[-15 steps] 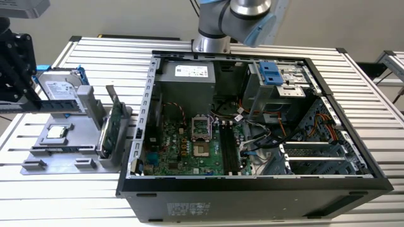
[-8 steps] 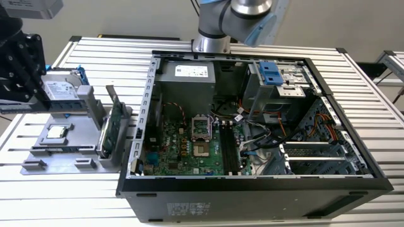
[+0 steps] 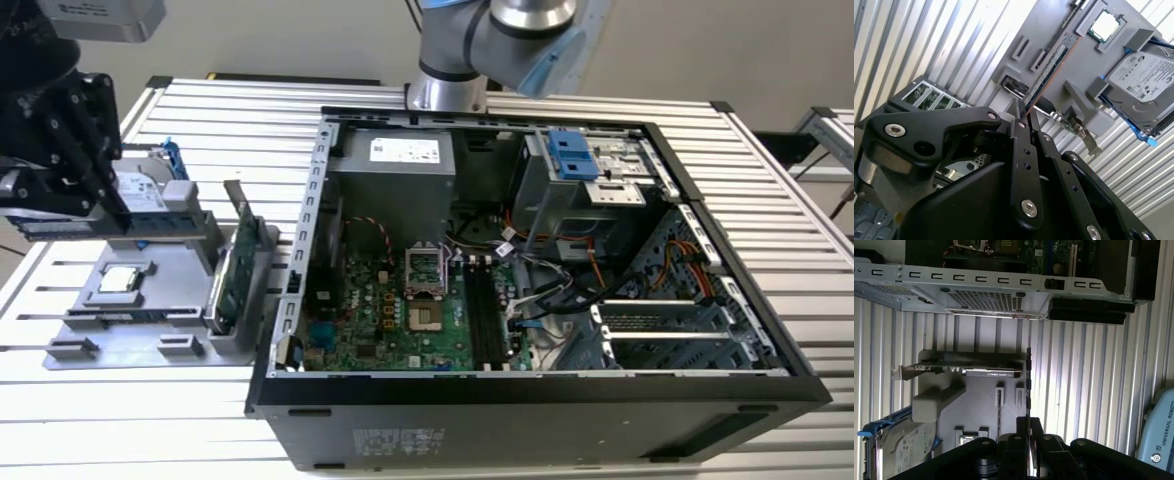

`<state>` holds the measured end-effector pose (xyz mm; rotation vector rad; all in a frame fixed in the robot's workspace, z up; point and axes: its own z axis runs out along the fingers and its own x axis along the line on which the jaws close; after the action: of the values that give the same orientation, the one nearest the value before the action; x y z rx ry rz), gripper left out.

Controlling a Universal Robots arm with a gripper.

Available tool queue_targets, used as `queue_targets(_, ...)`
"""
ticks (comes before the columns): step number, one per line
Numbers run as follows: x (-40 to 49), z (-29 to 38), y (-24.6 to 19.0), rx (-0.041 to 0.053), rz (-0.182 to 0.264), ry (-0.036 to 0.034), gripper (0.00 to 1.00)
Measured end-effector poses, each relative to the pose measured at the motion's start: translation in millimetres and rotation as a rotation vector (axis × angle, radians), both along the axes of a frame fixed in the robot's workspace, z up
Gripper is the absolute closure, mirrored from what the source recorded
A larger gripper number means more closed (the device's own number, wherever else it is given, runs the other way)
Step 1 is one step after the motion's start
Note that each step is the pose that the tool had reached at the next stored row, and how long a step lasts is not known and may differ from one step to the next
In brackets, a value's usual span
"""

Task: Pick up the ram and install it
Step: 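Pick up the ram and move it above insertion slot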

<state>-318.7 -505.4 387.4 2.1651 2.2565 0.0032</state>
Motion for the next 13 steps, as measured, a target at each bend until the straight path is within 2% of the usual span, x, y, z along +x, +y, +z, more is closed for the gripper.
queue_targets(13, 27.4, 0.0, 0.0, 0.0, 0.0, 0.0, 1.0)
